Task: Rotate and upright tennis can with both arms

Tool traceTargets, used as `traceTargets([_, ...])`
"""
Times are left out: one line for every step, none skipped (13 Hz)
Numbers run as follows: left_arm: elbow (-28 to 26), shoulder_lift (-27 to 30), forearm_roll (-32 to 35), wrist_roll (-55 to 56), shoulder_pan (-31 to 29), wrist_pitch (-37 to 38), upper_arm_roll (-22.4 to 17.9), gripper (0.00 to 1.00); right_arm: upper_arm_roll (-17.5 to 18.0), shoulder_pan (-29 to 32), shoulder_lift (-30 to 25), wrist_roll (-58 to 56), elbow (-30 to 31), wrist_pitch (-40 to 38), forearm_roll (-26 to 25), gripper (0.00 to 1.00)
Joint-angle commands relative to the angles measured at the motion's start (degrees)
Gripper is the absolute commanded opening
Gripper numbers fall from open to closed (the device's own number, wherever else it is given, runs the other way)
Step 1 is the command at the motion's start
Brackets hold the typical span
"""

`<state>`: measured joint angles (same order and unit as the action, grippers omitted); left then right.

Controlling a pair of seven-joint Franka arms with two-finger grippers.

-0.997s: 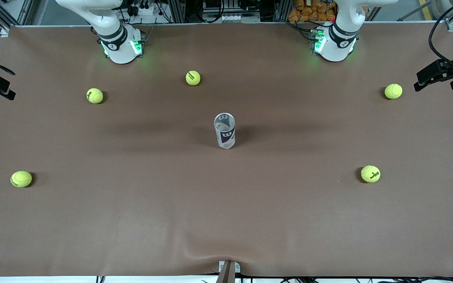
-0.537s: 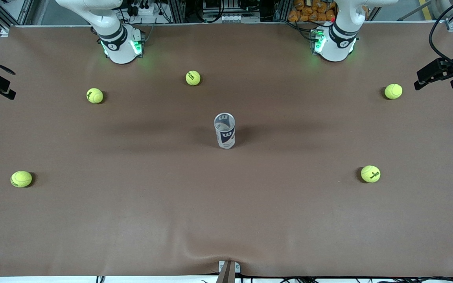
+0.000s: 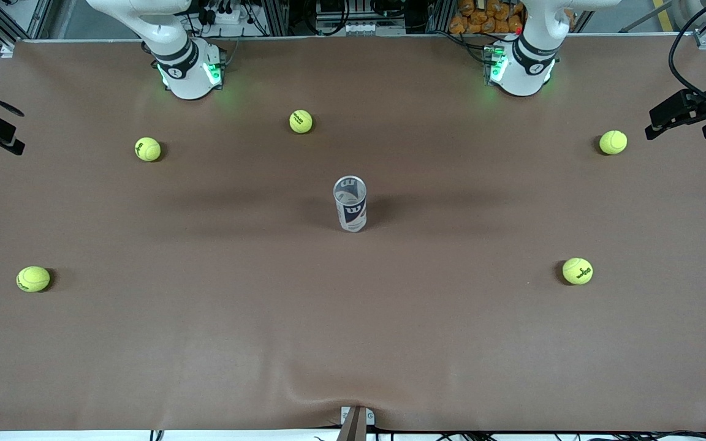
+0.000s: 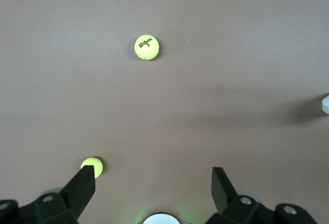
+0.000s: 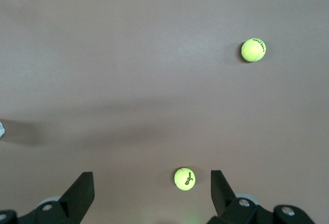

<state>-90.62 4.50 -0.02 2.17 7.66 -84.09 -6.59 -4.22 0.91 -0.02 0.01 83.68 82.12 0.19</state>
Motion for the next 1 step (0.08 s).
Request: traceTargets([-0.78,1.47,0.55,-1.12,0.78,1.03,-0.53,1.0,0.62,0.93,-0.51,0.52,-0.1,-0.65,0.08,1.0])
